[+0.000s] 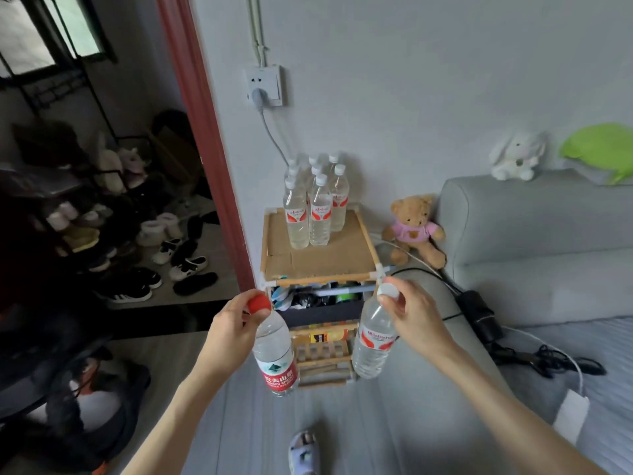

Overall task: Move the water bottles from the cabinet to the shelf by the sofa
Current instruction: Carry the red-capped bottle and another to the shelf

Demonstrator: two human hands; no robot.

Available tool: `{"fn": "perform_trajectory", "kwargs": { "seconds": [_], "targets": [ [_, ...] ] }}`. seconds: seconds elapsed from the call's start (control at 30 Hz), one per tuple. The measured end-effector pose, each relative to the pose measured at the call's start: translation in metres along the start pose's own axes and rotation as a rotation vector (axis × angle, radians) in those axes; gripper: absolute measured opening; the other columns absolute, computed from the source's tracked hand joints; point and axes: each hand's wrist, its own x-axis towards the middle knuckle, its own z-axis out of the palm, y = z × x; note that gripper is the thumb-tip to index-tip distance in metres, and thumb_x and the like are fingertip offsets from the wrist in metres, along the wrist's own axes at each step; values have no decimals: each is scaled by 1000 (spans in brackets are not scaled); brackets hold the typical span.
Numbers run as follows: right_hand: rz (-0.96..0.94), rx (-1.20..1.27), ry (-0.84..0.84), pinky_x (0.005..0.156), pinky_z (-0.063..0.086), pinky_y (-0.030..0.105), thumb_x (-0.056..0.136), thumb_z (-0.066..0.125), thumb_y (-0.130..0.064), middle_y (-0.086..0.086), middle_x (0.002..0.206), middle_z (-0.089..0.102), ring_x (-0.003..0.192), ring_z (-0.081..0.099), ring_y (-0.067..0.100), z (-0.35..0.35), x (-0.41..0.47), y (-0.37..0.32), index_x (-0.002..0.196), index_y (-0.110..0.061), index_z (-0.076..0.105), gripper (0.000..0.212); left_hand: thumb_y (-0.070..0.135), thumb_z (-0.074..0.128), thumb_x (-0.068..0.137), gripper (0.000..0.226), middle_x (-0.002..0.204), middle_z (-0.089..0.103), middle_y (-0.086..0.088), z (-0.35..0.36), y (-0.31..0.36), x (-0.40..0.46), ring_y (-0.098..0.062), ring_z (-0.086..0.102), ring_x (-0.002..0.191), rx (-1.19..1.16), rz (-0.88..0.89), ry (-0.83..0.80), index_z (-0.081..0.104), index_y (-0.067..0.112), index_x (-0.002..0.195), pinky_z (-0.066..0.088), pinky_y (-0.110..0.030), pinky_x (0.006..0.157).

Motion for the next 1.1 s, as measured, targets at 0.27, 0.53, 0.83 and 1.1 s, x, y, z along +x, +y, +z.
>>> {"fn": "perform_trajectory", "kwargs": {
  "seconds": [0.27, 0.53, 0.83, 1.1],
  "targets": [
    [-3, -37, 46, 82, 38, 26, 86, 59, -18, 10, 108, 59, 92, 53, 20, 11, 157, 15, 113, -10, 57, 28, 15, 58, 87, 30, 102, 59, 2, 11, 11, 159, -16, 57, 93, 34, 111, -21, 56, 14, 116, 43, -27, 83],
    [0, -19, 11, 87, 38, 27, 90, 54, -20, 10, 113, 57, 103, 53, 22, 21, 276, 25, 119, -11, 52, 31, 10, 58, 86, 27, 99, 60, -1, 28, 24, 263, -18, 59, 92, 41, 70, -133, 55, 15, 112, 48, -29, 84],
    [-20, -24, -154, 82, 29, 18, 91, 52, -17, 12, 118, 52, 106, 50, 21, 48, 341, 56, 121, -10, 50, 32, 8, 59, 85, 24, 90, 58, 9, 51, 17, 302, -19, 60, 94, 27, -43, -70, 57, 14, 109, 48, -34, 88],
    [-172, 19, -299, 94, 38, 25, 88, 54, -15, 2, 127, 47, 105, 47, 11, 38, 356, 73, 131, -16, 44, 44, 6, 57, 86, 32, 104, 58, 10, 60, 15, 306, -11, 57, 102, 54, 8, -43, 57, 19, 116, 47, -30, 92]
  ]
}}
